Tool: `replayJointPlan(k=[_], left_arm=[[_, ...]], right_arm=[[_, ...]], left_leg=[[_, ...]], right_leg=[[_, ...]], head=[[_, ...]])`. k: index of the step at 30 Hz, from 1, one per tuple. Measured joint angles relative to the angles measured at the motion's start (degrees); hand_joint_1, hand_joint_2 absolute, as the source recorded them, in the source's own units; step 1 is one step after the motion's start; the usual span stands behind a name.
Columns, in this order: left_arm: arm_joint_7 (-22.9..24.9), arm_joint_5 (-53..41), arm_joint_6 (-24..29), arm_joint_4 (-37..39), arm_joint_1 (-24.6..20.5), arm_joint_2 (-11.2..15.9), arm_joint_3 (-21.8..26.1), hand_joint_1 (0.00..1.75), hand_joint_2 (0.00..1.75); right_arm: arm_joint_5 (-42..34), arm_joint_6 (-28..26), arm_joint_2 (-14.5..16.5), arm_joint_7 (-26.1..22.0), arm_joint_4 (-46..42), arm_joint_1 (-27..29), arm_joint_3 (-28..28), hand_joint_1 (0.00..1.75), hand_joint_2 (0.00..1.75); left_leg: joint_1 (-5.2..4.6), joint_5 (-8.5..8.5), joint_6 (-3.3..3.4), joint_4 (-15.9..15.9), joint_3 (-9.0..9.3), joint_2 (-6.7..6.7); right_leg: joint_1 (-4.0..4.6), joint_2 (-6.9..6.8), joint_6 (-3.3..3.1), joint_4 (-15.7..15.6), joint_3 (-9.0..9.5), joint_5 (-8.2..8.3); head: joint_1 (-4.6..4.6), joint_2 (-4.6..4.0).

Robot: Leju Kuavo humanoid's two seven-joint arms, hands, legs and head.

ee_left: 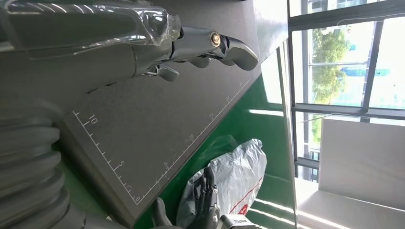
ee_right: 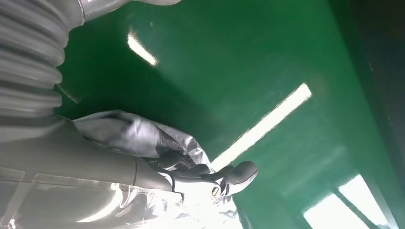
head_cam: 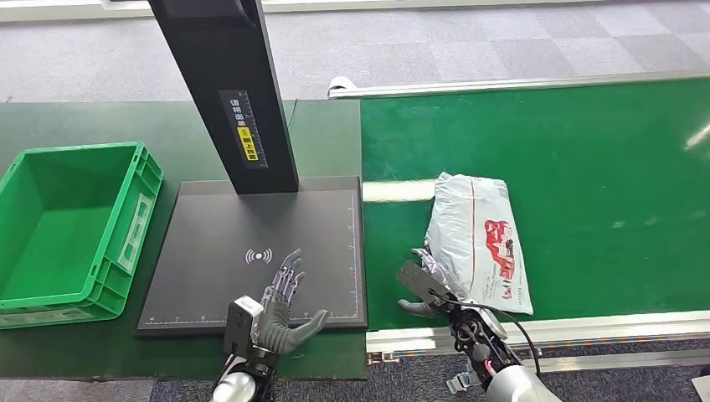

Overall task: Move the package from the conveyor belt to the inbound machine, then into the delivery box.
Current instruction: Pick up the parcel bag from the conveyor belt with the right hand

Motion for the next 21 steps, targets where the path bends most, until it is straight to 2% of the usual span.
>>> replayJointPlan(k=[16,21], left_arm=[[0.15,-0.08,0.20,-0.03,0.02,0.00,0.37,0.00,1.75],[0.16,-0.09,0.20,-0.04,0.02,-0.02,0.37,0.00,1.75]], right_arm=[[2.66,-7.00,-1.46,0.33,-2.42,0.49,1.73,0.00,1.75],[3.01,-7.59,-1.90,0.02,-4.30,0.35,1.83,0.00,1.75]], left_leg=[[0.00,0.00,0.00,0.00,-0.02,-0.02],[0.00,0.00,0.00,0.00,-0.03,-0.03]], right_leg=[[0.00,0.00,0.00,0.00,-0.01,0.00],[0.01,0.00,0.00,0.00,-0.02,0.00]], head=[[0.00,0.00],[-0.02,0.00]])
